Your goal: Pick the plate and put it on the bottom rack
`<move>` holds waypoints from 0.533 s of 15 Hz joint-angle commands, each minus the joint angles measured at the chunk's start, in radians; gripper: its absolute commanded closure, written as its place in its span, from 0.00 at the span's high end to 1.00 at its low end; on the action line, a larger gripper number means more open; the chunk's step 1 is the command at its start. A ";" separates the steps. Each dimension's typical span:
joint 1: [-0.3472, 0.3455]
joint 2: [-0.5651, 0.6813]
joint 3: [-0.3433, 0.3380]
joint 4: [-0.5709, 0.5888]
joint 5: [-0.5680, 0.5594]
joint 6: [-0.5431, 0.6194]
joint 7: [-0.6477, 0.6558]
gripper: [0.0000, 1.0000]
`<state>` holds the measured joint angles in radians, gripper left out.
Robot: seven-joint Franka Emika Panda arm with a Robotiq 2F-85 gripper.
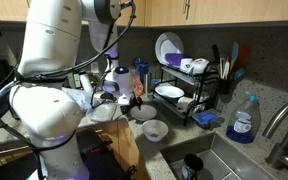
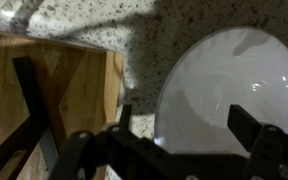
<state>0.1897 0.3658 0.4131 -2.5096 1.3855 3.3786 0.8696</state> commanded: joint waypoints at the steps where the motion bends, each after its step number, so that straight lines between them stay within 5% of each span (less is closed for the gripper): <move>1: -0.006 0.044 0.010 0.029 -0.021 0.062 0.023 0.81; 6: -0.012 0.096 0.013 0.043 -0.061 0.111 0.047 0.63; 7: 0.035 0.080 -0.043 0.039 -0.066 0.084 0.054 0.42; 8: 0.053 0.077 -0.066 0.038 -0.075 0.074 0.067 0.38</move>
<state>0.1945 0.4465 0.4025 -2.4793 1.3349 3.4531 0.8896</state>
